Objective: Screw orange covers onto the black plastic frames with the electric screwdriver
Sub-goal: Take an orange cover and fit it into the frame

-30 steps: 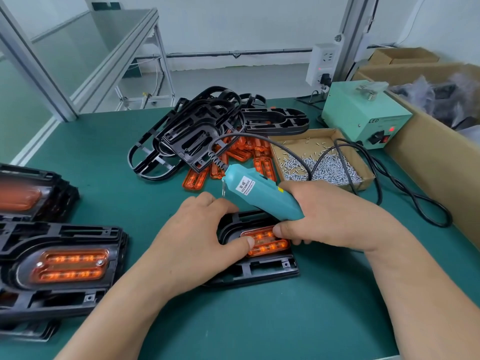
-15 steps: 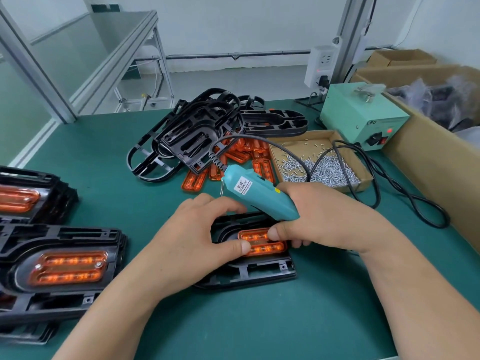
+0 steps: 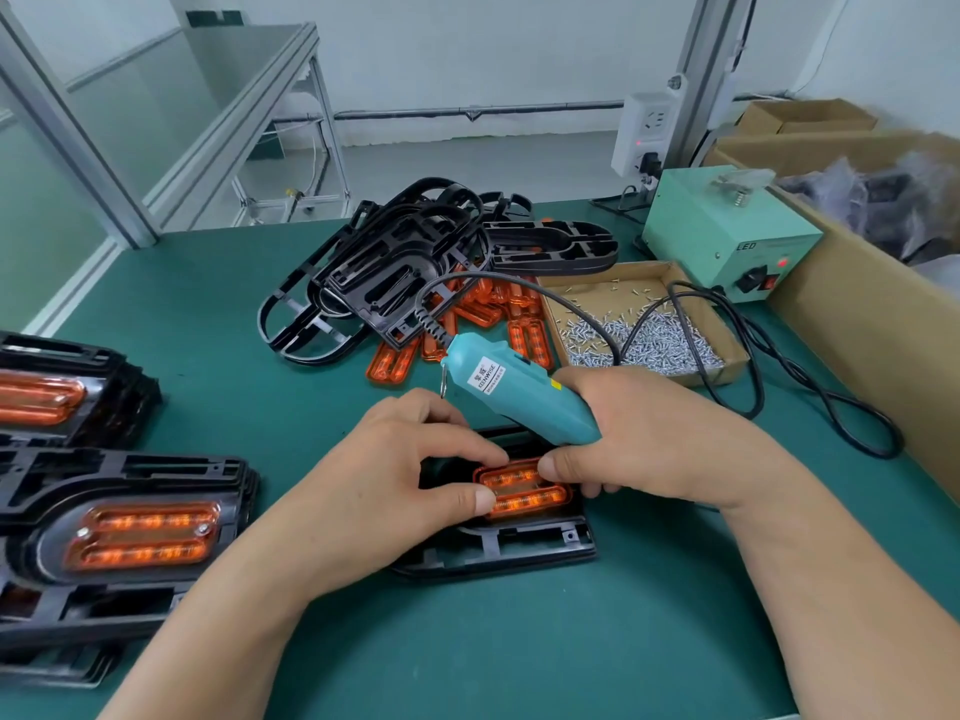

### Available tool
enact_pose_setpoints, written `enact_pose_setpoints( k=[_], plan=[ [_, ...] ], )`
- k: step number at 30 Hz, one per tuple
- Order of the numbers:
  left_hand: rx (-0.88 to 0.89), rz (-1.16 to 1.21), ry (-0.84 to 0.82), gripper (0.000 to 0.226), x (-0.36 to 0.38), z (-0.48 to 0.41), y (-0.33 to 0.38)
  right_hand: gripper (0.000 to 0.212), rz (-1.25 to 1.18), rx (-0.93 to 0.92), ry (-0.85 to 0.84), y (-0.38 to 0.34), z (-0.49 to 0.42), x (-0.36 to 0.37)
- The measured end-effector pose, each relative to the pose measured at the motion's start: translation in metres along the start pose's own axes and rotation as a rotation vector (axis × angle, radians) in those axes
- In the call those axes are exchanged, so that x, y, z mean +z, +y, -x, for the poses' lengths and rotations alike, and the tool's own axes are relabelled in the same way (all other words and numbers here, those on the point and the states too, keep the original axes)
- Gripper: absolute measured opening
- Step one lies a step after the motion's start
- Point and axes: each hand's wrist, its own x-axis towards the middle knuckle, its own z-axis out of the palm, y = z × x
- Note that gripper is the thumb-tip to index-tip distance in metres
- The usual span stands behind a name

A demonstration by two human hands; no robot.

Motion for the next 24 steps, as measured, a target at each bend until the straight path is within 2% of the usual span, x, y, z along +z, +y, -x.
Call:
enact_pose_setpoints(
  k=[9,24],
  plan=[
    [0.052,-0.077,0.0,0.031,0.001,-0.001,0.003,0.033,0.056,-0.015,-0.007,-0.001,0.0,0.001],
    [0.006,-0.089,0.062,0.028,0.006,-0.001,0.012,0.034,0.051,0.006,-0.016,-0.003,0.001,0.001]
  ],
)
